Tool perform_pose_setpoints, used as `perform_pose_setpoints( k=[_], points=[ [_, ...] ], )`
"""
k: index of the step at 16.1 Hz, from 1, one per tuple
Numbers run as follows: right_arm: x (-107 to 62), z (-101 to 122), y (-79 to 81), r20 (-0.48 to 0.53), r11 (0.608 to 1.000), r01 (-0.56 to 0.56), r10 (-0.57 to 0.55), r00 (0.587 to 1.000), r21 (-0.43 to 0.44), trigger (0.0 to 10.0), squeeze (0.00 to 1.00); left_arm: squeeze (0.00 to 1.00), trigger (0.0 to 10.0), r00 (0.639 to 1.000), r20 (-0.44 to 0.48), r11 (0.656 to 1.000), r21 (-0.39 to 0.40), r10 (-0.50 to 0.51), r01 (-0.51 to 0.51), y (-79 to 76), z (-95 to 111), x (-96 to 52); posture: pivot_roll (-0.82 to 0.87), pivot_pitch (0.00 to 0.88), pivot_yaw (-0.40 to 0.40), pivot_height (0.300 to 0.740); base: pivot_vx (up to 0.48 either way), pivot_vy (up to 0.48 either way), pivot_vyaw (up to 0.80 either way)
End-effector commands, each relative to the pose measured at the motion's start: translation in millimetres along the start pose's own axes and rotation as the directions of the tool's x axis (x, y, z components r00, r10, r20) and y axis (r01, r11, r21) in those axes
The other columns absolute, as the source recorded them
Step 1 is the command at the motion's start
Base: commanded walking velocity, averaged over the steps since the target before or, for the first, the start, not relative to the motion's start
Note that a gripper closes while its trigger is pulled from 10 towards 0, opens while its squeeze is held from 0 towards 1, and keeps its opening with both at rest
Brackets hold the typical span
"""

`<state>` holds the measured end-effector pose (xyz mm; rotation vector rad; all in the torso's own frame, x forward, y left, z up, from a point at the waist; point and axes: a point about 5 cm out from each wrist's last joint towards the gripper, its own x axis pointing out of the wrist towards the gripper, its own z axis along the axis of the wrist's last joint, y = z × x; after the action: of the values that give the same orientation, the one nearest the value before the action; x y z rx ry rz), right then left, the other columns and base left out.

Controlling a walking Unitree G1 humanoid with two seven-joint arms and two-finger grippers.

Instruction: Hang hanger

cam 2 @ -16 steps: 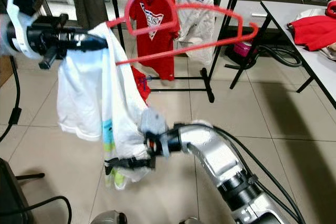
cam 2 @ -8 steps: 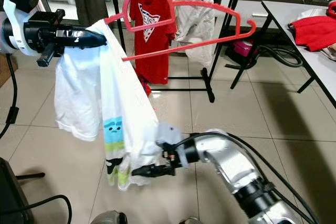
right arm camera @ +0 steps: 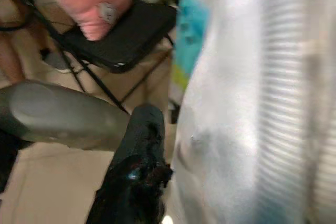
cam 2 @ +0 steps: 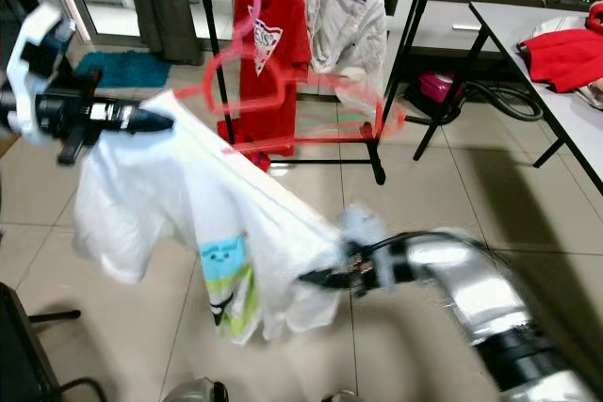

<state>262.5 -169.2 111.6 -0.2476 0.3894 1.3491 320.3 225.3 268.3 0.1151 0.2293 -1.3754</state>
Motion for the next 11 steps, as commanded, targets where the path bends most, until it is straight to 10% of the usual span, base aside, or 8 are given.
perform_pose_setpoints(
  k=[1,7,11],
  points=[
    [-20.1,-13,-7.7,-0.053,0.996,0.085,-0.083,0.995,0.039,0.0,0.00,0.00,0.0,0.999,-0.002,0.998,0.055,0.040,-0.040,-4.4,9,-13.5,0.00,0.012,-0.014,0.740,0.000,0.000,0.00],
    [-79.2,-12,-60.8,-0.162,0.858,0.513,-0.509,0.845,-0.022,0.0,0.00,0.00,0.0,0.989,-0.147,0.999,0.034,0.020,-0.016,-40.9,-24,-34.6,-0.01,0.000,-0.025,0.740,0.000,0.000,0.00],
    [-84.9,-3,-74.2,-0.135,0.823,0.566,-0.567,0.813,-0.051,0.0,0.00,0.00,0.0,0.907,-0.365,0.977,0.115,0.208,-0.177,-37.9,-63,-52.3,0.00,0.000,-0.038,0.740,0.000,0.000,0.00]
  ],
)
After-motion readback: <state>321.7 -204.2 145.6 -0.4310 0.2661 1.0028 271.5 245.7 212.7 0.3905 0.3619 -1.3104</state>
